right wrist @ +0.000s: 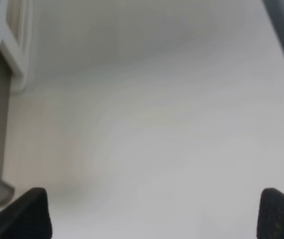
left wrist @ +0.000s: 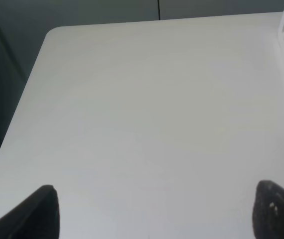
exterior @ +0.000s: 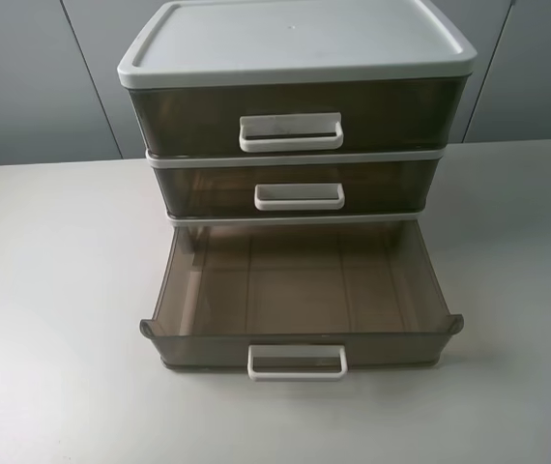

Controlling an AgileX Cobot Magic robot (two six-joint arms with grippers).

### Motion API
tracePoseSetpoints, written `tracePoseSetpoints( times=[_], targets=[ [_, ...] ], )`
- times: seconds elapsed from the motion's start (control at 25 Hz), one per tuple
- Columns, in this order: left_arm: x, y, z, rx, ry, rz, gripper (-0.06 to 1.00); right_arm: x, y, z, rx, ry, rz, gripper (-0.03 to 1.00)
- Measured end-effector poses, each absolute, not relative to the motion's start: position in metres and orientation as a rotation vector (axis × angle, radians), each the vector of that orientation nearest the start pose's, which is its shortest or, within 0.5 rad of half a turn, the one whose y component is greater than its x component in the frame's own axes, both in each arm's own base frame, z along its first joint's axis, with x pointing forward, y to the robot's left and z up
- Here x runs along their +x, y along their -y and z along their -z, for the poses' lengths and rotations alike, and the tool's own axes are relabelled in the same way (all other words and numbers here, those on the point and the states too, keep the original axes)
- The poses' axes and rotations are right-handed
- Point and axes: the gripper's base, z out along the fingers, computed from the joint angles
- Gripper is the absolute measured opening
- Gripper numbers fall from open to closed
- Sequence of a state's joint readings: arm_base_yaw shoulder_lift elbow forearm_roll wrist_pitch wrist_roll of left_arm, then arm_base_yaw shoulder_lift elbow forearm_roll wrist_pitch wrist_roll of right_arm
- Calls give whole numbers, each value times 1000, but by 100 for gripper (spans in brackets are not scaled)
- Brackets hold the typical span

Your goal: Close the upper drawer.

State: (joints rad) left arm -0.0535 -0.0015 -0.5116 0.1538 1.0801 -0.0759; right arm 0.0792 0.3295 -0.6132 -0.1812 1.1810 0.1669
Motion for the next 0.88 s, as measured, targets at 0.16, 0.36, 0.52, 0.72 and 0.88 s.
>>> tracePoseSetpoints(
  times=[0.16,0.36,0.52,0.72,0.88],
  targets=[
    [-7,-13,-280,-33,-2042,-103,74,28,11,-289,100,-2331,79,63],
    [-7,-13,-280,-33,-2042,-103,74,17,6,-288,60,-2238,50,63],
    [-7,-13,-280,-33,-2042,-103,74,6,4,-280,84,-2165,57,63],
    [-7,-13,-280,-33,-2042,-103,74,-8,3,-277,59,-2077,71,63],
    [-7,-13,-280,-33,-2042,-103,74,-8,2,-277,35,-2071,79,63]
  ],
)
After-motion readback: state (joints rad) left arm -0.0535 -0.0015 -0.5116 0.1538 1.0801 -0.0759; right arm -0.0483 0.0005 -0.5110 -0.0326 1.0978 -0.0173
